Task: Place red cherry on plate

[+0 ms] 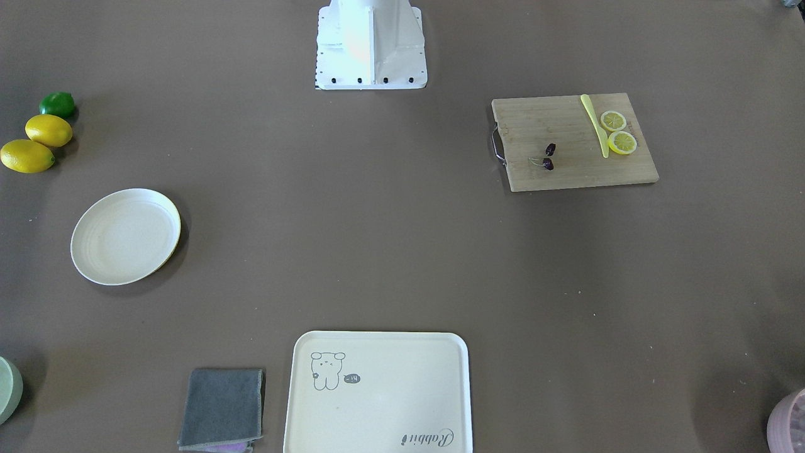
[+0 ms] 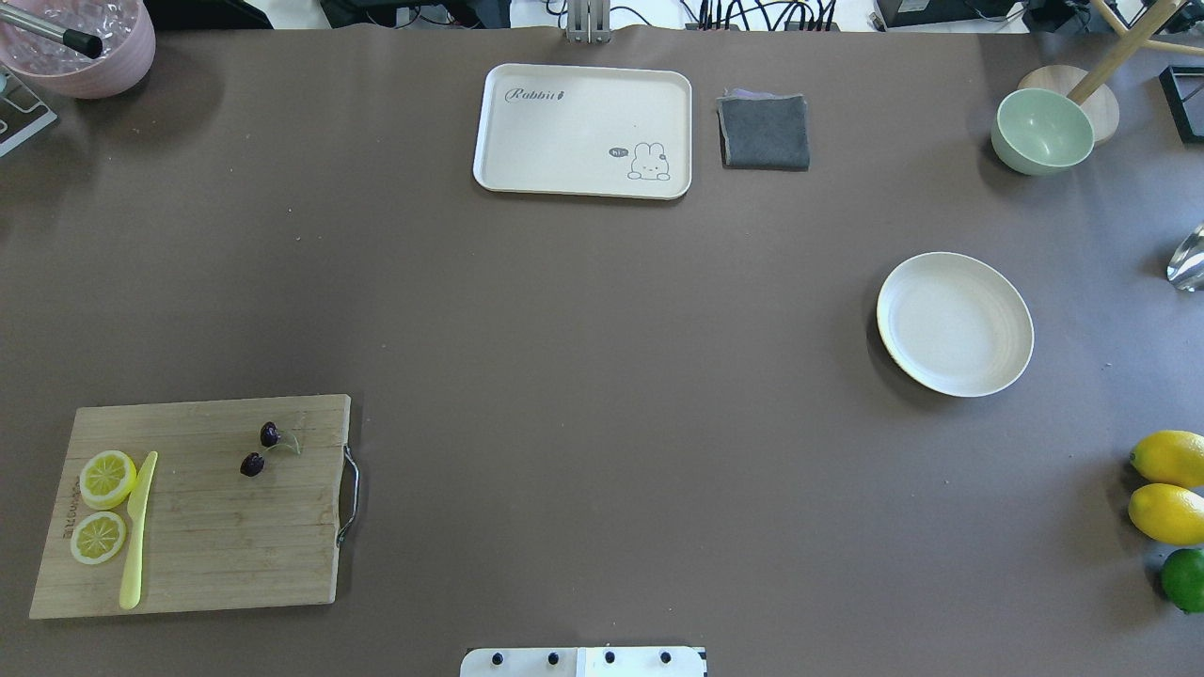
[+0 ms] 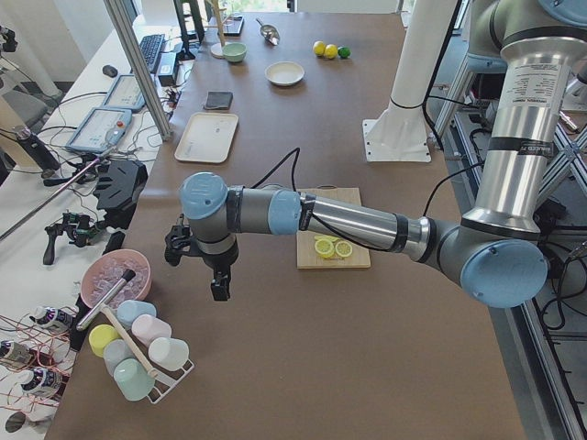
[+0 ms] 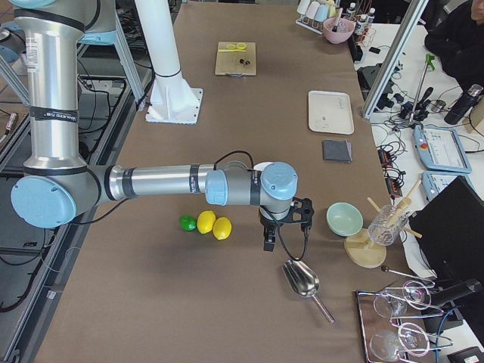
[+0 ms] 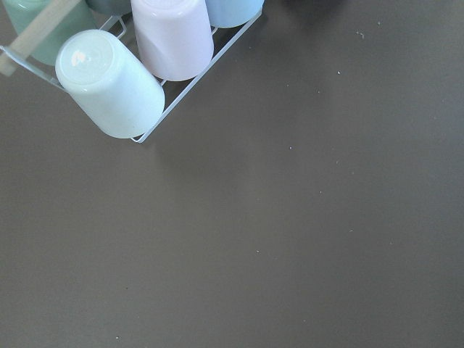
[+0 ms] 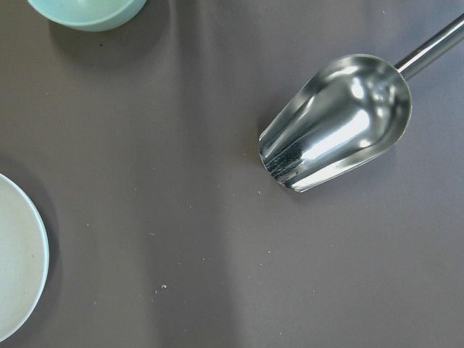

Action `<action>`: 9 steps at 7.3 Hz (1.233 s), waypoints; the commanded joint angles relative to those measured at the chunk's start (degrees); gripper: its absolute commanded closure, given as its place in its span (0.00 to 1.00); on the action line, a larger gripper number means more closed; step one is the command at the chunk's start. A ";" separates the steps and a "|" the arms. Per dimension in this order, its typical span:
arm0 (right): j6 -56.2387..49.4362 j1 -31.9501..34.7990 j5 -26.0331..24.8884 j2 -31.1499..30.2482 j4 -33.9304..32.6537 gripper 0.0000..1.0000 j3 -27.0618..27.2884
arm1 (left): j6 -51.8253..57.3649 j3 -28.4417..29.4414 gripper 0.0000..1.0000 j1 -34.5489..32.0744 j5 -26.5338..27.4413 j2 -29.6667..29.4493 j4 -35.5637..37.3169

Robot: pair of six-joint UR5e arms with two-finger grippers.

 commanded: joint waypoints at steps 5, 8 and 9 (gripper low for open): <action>-0.50 -0.03 -0.02 -0.35 0.00 0.00 -0.10 | -0.01 0.04 0.02 0.88 0.05 -0.17 -0.13; -0.06 -0.03 -0.02 -0.35 0.00 0.00 -0.19 | -0.01 0.57 0.02 1.58 0.05 -0.43 -0.22; -0.06 -0.03 -0.11 -0.35 0.00 0.00 -0.19 | -0.01 0.66 0.02 1.67 0.05 -0.43 -0.22</action>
